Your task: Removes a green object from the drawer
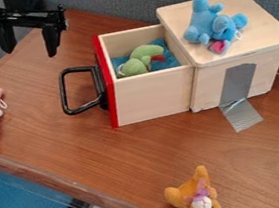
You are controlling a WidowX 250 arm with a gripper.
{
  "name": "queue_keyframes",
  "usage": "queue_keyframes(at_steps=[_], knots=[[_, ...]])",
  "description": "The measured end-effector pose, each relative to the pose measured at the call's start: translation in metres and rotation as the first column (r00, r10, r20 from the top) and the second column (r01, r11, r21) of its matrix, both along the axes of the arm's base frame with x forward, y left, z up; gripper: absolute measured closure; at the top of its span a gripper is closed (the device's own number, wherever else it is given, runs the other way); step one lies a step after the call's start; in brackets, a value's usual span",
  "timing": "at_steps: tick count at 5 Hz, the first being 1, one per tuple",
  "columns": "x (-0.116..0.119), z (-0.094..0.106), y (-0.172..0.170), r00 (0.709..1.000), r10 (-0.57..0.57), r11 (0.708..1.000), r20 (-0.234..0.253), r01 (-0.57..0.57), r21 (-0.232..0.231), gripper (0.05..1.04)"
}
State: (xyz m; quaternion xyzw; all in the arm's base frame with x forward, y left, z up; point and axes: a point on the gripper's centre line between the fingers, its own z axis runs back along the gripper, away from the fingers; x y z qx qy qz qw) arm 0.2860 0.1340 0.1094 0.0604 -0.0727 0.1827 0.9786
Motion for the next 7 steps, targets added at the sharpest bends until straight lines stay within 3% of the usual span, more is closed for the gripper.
queue_keyframes(at_steps=[1,2,3,4,5,7], knots=[[0.000,-0.009,-0.002,1.000,-0.001,1.000,-0.025,0.000,-0.016,0.083],[0.029,0.004,-0.038,0.993,-0.116,0.992,0.037,0.117,-0.044,0.083],[0.052,0.018,-0.070,0.970,-0.225,0.972,0.092,0.230,-0.042,0.083],[0.073,0.016,-0.094,0.948,-0.301,0.950,0.108,0.308,-0.056,0.084],[0.084,0.004,-0.112,0.933,-0.347,0.932,0.094,0.354,-0.077,0.084],[0.091,-0.033,-0.134,0.919,-0.394,0.912,0.019,0.394,-0.116,0.084]])
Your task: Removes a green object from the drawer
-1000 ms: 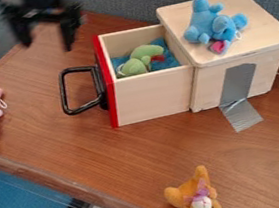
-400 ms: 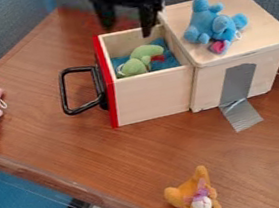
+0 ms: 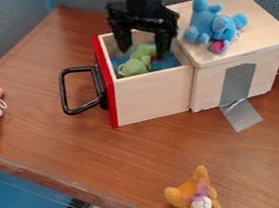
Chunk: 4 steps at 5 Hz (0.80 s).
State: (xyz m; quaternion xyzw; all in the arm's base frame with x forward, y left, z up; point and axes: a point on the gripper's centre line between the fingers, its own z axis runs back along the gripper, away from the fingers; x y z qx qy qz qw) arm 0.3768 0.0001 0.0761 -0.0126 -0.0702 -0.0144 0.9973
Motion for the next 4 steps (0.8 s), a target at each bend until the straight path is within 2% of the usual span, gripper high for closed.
queue_keyframes(at_steps=[2,3,4], knots=[[-0.002,-0.023,0.000,0.998,0.014,1.000,-0.059,-0.013,0.011,0.121],[-0.003,-0.026,0.010,0.997,0.029,0.999,-0.066,-0.026,0.037,0.390],[-0.006,-0.025,0.014,0.996,0.038,0.999,-0.083,-0.036,0.031,0.619]])
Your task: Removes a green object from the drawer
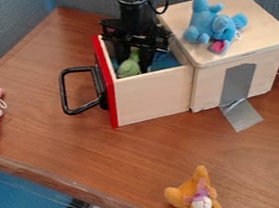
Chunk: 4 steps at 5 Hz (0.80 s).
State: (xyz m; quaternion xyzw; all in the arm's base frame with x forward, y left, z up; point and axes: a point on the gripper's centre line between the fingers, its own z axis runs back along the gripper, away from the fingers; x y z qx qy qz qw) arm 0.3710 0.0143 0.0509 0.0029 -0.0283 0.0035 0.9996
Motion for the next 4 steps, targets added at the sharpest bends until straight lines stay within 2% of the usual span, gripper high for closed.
queue_keyframes(at_steps=[1,2,3,4], knots=[[-0.001,0.032,-0.001,0.998,-0.010,1.000,0.065,0.012,-0.027,0.682],[-0.023,0.072,0.003,0.989,-0.009,0.999,0.146,0.017,-0.050,0.691],[-0.064,0.080,0.015,0.990,-0.018,0.998,0.141,0.026,-0.059,0.692],[-0.101,0.060,0.020,0.996,-0.046,0.999,0.070,0.047,-0.008,0.692]])
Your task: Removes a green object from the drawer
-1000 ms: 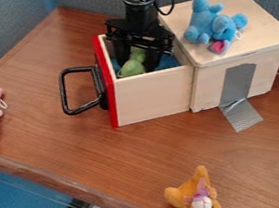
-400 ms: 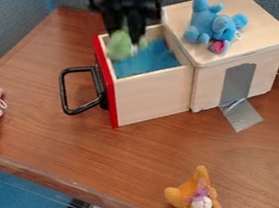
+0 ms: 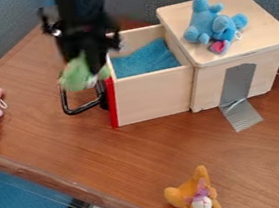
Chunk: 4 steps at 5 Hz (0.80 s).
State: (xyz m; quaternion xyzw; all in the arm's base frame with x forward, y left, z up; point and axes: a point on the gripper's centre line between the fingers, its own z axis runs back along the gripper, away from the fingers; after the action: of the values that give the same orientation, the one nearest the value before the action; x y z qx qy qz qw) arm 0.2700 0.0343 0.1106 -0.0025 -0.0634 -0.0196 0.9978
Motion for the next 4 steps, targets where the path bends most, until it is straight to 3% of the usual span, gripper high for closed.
queue_keyframes(at_steps=[1,2,3,4], knots=[[-0.029,-0.033,0.014,0.998,0.007,1.000,-0.062,-0.005,0.029,0.692],[-0.038,-0.064,0.020,0.997,-0.008,0.999,-0.075,0.011,0.042,0.692],[-0.036,-0.092,0.024,0.996,-0.012,0.998,-0.087,0.018,0.065,0.692],[-0.033,-0.106,0.016,0.994,-0.040,0.997,-0.097,0.046,0.058,0.692]])
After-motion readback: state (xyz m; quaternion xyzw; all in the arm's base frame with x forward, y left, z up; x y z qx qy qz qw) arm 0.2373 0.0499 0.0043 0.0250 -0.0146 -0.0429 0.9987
